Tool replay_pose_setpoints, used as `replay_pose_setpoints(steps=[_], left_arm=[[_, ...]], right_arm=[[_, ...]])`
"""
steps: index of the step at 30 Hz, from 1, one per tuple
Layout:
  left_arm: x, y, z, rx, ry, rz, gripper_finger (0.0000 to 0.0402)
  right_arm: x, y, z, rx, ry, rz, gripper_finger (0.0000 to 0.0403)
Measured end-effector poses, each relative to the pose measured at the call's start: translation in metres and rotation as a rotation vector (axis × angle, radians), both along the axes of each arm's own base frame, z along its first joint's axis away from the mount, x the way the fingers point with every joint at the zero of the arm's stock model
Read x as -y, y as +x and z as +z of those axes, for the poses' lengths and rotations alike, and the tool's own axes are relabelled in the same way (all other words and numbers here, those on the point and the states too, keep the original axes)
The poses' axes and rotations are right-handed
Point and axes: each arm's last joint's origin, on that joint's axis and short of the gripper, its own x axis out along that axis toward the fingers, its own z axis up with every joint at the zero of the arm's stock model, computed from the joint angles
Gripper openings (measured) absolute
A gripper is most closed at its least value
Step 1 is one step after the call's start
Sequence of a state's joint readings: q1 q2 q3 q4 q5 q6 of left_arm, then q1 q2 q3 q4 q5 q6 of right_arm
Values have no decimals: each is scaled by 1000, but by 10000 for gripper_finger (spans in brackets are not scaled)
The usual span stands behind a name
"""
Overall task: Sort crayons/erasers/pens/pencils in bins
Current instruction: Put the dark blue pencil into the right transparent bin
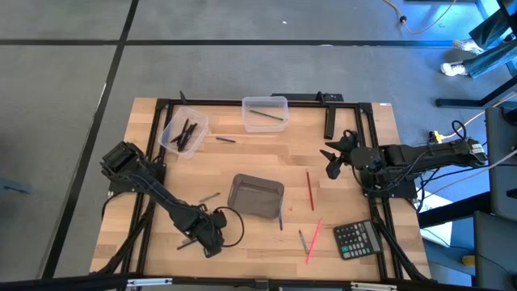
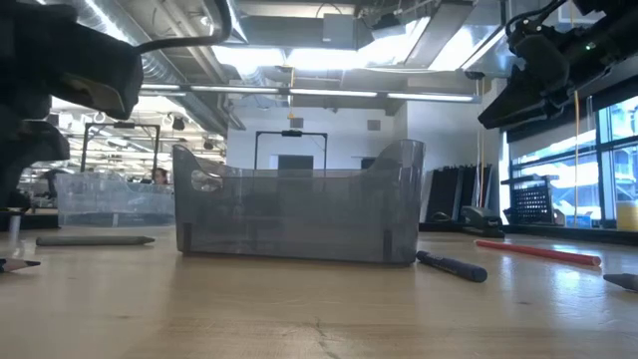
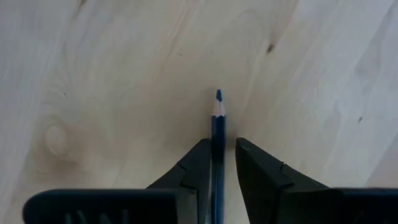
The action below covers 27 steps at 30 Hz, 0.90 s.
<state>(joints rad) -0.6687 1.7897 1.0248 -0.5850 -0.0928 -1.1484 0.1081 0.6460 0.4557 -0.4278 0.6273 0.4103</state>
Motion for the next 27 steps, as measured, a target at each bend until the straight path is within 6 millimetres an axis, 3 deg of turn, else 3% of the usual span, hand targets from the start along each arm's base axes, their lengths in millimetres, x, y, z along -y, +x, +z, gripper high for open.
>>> replay_pose_setpoints(steps=[6,17,27], left_arm=[[0,0,0,0,4,0,67],[-1,1,0,7,17,8,5],[-3,4,2,-5,5,29,3]], right_arm=[[0,0,0,6,-2,-6,171],[0,0,0,8,1,-8,171],[0,0,0,8,3,-6,171]])
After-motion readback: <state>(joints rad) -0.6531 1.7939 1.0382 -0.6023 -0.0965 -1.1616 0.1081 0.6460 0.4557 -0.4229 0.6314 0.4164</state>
